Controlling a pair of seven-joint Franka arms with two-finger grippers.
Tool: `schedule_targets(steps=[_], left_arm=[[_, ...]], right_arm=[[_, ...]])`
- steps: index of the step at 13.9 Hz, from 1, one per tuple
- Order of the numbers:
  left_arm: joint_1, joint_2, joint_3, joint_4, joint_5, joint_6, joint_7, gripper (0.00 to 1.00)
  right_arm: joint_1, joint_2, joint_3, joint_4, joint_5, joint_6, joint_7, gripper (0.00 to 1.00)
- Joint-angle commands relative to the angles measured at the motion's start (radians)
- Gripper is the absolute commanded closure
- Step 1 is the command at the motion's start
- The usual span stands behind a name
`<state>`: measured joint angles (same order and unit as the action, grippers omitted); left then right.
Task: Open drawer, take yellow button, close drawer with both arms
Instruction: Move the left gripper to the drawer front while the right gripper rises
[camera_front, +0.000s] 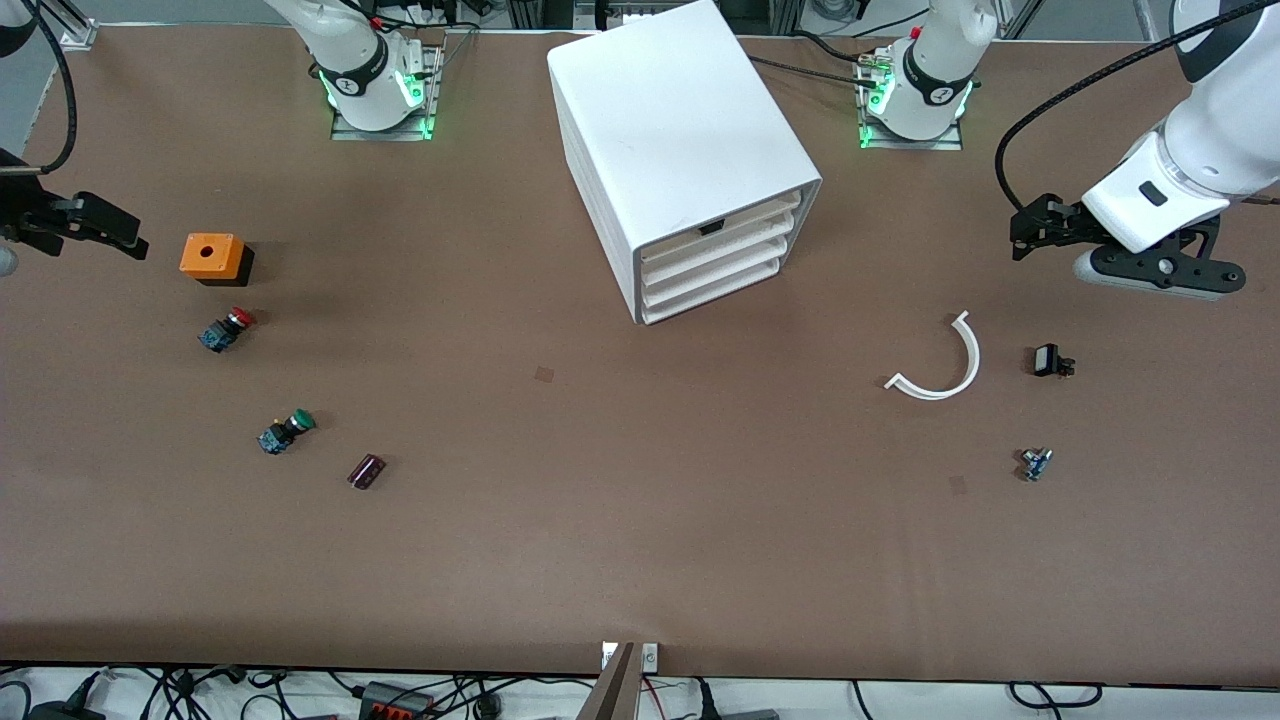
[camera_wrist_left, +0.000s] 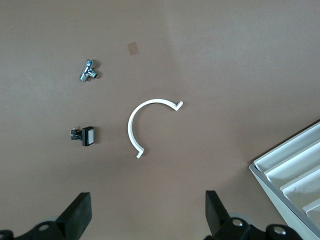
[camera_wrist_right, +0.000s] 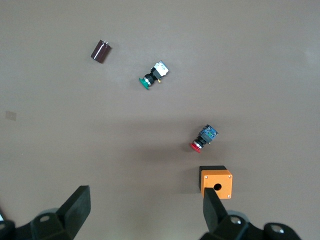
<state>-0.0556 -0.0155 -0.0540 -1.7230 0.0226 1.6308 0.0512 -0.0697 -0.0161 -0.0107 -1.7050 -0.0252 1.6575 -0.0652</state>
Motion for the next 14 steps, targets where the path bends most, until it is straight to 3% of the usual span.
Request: schedule_targets(steps=[1, 9, 14], left_arm=[[0.0, 0.011, -0.001, 0.028, -0.03, -0.022, 0.015, 0.0], [-0.001, 0.049, -0.001, 0.031, -0.361, -0.311, 0.03, 0.0], [0.013, 0.212, -0.001, 0.02, -0.625, -0.309, 0.226, 0.0]], right_arm=[[0.033, 0.011, 0.008, -0.01, 0.001, 0.007, -0.013, 0.0], [0.206, 0.134, 0.008, 0.099, 0.053, 0.028, 0.002, 0.0], [0.309, 0.202, 0.008, 0.168, 0.056, 0.028, 0.005, 0.0]])
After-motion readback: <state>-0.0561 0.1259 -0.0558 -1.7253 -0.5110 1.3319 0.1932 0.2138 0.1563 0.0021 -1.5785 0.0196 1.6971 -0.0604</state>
